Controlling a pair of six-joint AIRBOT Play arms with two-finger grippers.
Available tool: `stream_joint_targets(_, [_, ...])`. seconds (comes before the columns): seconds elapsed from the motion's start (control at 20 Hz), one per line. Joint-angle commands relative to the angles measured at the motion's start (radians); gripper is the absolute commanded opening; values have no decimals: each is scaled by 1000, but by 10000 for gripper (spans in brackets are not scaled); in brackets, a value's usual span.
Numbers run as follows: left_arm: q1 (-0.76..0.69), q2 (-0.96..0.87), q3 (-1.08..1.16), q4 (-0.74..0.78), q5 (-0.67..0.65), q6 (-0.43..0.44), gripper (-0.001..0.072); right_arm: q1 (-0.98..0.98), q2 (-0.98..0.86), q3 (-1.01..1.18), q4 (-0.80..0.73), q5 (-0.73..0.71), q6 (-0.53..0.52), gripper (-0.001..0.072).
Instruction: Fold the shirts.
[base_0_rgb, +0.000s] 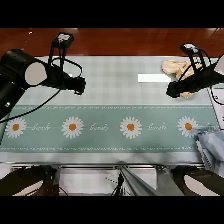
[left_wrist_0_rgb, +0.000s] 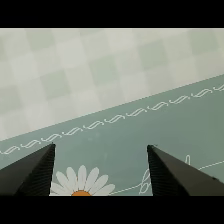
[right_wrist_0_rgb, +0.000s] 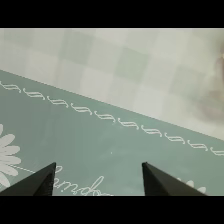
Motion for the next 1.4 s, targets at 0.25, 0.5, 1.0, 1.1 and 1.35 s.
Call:
stream_joint_targets(0.25, [0,0,0,0,0,0,677,1,0,0,0,0,0,605])
stream_joint_targets(0.5, [0,0,0,0,0,0,677,1,0,0,0,0,0,605])
stream_joint_targets(1.0, [0,-18,0,0,77,0,677,1,0,0,-22,-197,-2,602])
stream_joint_targets(1.1, [2,-32,0,2,91,1,677,-2,-4,0,-230,-402,148,599])
stream_joint_targets(1.35, [23,-50,0,5,110,1,677,-219,-142,66,-467,-606,594,604])
